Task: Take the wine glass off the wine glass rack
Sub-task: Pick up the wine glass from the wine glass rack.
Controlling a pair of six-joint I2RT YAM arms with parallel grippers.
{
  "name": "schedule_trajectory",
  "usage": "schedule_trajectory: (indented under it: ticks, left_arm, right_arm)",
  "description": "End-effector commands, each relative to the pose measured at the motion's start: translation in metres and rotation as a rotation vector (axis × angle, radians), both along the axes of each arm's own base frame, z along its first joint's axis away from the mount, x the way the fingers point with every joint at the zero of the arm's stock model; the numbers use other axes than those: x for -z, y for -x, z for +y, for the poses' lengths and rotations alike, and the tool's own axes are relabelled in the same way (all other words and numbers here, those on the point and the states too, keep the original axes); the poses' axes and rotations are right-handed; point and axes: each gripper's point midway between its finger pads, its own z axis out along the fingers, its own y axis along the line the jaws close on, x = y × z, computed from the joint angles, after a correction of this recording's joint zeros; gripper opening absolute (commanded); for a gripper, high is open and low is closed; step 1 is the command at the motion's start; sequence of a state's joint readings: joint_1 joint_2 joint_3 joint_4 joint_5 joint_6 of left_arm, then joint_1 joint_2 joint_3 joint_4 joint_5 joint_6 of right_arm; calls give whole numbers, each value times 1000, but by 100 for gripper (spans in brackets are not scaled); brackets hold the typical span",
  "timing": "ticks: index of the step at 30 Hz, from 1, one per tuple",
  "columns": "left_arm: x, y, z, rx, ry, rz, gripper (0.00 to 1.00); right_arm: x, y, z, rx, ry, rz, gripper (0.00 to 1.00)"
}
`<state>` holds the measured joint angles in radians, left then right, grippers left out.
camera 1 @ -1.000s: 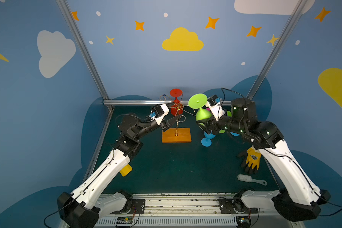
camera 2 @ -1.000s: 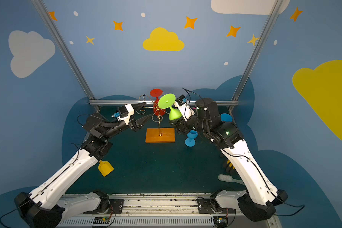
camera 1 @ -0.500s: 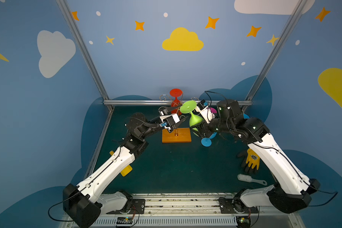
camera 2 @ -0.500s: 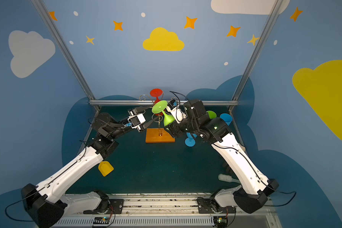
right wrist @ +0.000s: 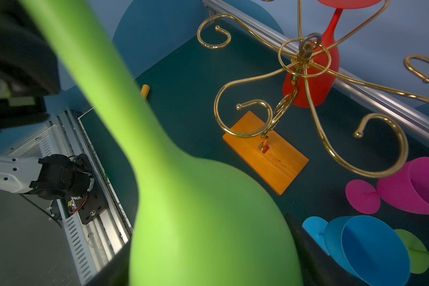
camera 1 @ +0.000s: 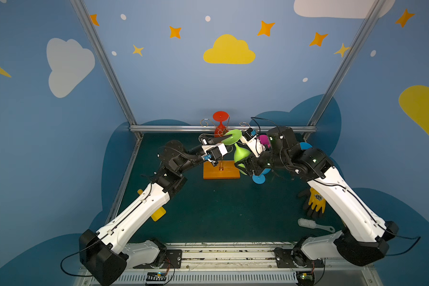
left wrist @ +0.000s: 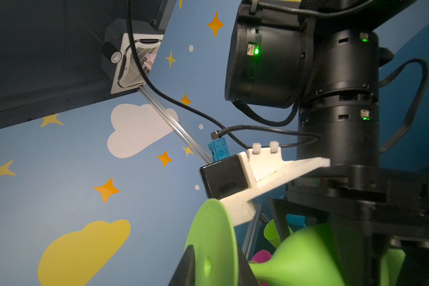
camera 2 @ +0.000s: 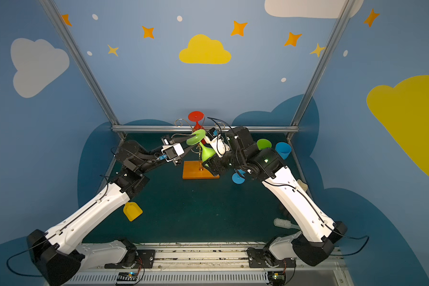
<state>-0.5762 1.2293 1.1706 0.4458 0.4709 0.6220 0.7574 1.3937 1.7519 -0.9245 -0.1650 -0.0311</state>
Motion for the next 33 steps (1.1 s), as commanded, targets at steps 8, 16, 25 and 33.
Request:
schedule_trajectory:
  ticks: [8, 16, 25, 33]
  left_arm:
    - [-9, -6, 9, -64, 22, -2, 6]
    - [-8, -17, 30, -173, 130, 101, 3]
    - [4, -30, 59, -245, 349, 353, 3]
    - [7, -32, 72, -224, 474, 510, 3]
  right_arm:
    - [-13, 8, 6, -34, -58, -7, 59]
    - [-43, 13, 2, -60, -213, -37, 82]
    - [-86, 22, -24, -89, -465, -76, 85]
    - [-102, 33, -56, -38, -535, -171, 84]
